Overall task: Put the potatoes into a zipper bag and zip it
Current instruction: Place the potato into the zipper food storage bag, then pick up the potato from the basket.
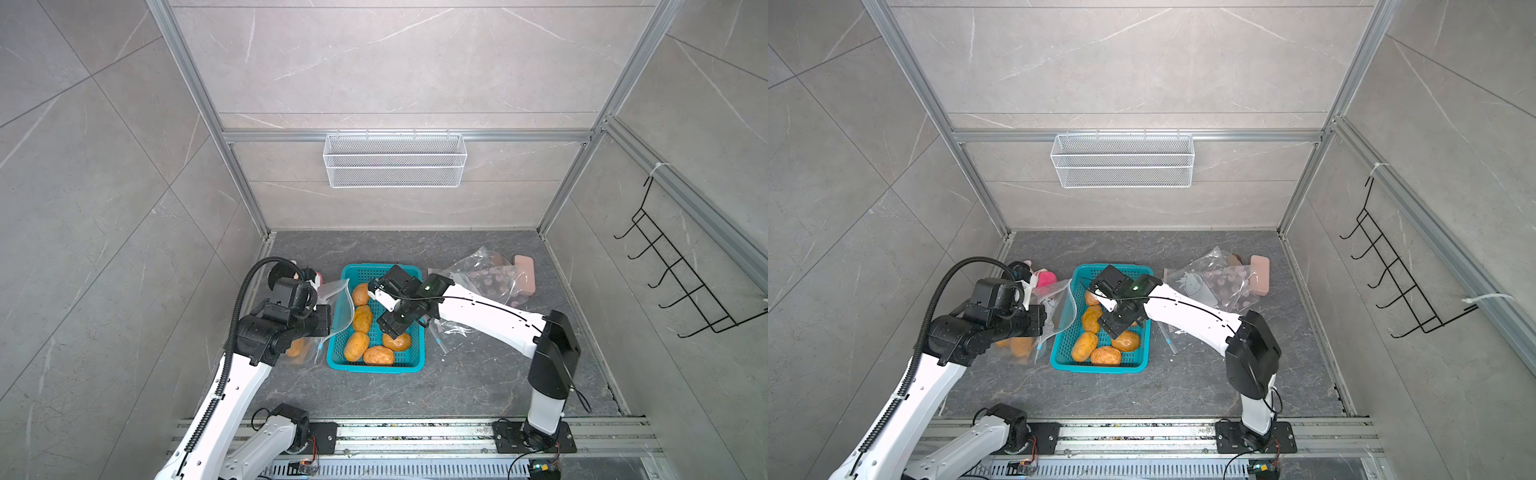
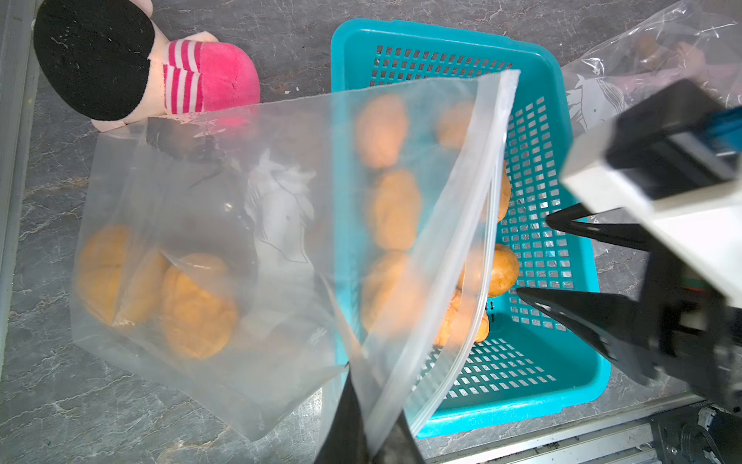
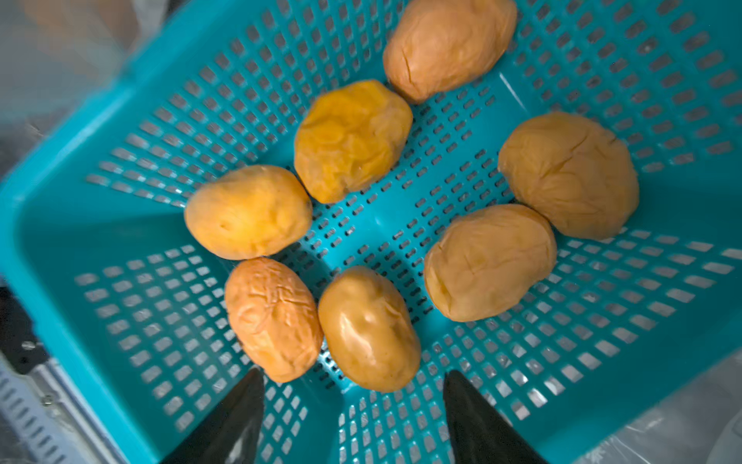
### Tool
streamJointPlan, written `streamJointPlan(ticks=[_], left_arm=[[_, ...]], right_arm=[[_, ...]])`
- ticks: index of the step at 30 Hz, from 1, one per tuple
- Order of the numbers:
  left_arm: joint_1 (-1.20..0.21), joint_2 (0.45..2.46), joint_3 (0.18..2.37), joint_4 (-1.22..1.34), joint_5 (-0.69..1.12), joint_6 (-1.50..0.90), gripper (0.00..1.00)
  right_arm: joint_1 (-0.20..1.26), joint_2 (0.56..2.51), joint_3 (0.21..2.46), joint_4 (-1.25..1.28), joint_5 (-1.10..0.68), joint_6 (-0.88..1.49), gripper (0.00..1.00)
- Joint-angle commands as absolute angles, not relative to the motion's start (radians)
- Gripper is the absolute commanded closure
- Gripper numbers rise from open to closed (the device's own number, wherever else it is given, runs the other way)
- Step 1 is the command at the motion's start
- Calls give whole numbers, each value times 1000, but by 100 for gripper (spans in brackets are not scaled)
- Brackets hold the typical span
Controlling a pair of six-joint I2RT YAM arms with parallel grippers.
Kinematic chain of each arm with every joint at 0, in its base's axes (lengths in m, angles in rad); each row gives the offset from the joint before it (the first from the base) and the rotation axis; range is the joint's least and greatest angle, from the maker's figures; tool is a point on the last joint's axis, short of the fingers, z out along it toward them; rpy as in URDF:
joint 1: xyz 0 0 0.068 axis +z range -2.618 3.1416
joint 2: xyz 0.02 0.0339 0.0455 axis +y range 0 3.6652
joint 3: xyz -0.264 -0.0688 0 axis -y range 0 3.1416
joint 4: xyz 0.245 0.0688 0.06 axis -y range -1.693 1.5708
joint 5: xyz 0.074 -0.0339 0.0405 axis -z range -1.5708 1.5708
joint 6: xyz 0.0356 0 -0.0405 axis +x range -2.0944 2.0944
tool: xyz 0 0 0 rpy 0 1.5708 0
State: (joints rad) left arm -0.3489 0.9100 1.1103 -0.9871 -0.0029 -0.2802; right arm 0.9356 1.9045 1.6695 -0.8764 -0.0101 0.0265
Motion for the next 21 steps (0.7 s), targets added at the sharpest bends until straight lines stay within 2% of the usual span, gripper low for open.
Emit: streamJointPlan(ticks=[1,21], left_arm=[[-351,892,1108,-970,-31,-280,100],[-352,886,1106,-979,-31,-272,100]], right_arm=[[943,1951,1718,-1004,29,-58,29],[943,2156,1851,-1106,137,-105,29]])
